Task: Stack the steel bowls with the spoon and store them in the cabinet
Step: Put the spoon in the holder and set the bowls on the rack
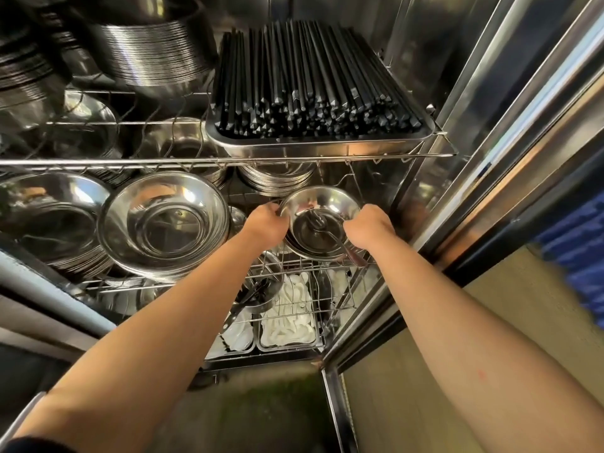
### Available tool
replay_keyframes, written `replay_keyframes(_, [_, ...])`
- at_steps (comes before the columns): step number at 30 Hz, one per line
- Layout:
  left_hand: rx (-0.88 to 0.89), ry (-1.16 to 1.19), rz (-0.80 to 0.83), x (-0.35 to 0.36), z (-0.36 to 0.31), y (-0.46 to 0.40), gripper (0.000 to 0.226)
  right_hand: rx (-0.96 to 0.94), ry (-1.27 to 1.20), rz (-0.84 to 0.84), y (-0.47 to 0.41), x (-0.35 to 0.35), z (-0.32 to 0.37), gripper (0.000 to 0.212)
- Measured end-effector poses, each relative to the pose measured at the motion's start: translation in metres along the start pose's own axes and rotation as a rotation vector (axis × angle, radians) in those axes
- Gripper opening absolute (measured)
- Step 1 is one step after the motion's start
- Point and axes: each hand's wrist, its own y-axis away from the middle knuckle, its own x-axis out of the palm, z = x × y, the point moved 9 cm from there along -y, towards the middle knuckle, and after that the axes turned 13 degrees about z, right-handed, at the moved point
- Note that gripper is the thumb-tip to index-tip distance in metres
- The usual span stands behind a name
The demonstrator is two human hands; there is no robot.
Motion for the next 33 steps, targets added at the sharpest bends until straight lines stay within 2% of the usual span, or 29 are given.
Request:
replay_keyframes(2, [0.014, 0.020, 0.019, 0.001, -0.002, 0.003, 0.055, -0.065, 0.104, -0.049, 0.007, -0.002, 0.012, 0.035])
replay_keyframes(5, [0.036, 0.002, 0.018, -0.001, -0.004, 0.006, 0.051, -0.180, 0.211, -0.114, 0.016, 0.000, 0.028, 0.039])
replay_keyframes(8, [0.075, -0.023, -0.016, -0.006, -0.005, 0.014, 0.057, -0.233, 0.264, -0.075, 0.019, 0.012, 0.036, 0.033])
replay_keyframes(11, [0.133, -0.103, -0.048, -0.012, -0.001, 0.030, 0.054, -0.230, 0.277, 0.003, 0.019, 0.026, 0.035, 0.034])
replay_keyframes(14, [0.166, -0.302, -0.049, -0.011, 0.007, 0.050, 0.055, -0.200, 0.294, 0.042, 0.019, 0.033, 0.031, 0.032])
replay_keyframes(18, [0.152, -0.565, 0.000, 0.004, 0.027, 0.077, 0.059, -0.162, 0.314, 0.035, 0.019, 0.037, 0.028, 0.021])
replay_keyframes(23, [0.105, -0.753, 0.070, 0.022, 0.068, 0.102, 0.062, -0.134, 0.298, -0.008, 0.023, 0.038, 0.031, 0.021])
replay_keyframes(29, [0.121, -0.828, 0.002, 0.016, 0.092, 0.123, 0.068, -0.110, 0.211, -0.045, 0.028, 0.038, 0.030, 0.023])
replay_keyframes(33, [0.125, -0.808, -0.038, 0.009, 0.102, 0.131, 0.069, -0.101, 0.131, -0.109, 0.038, 0.032, 0.028, 0.007])
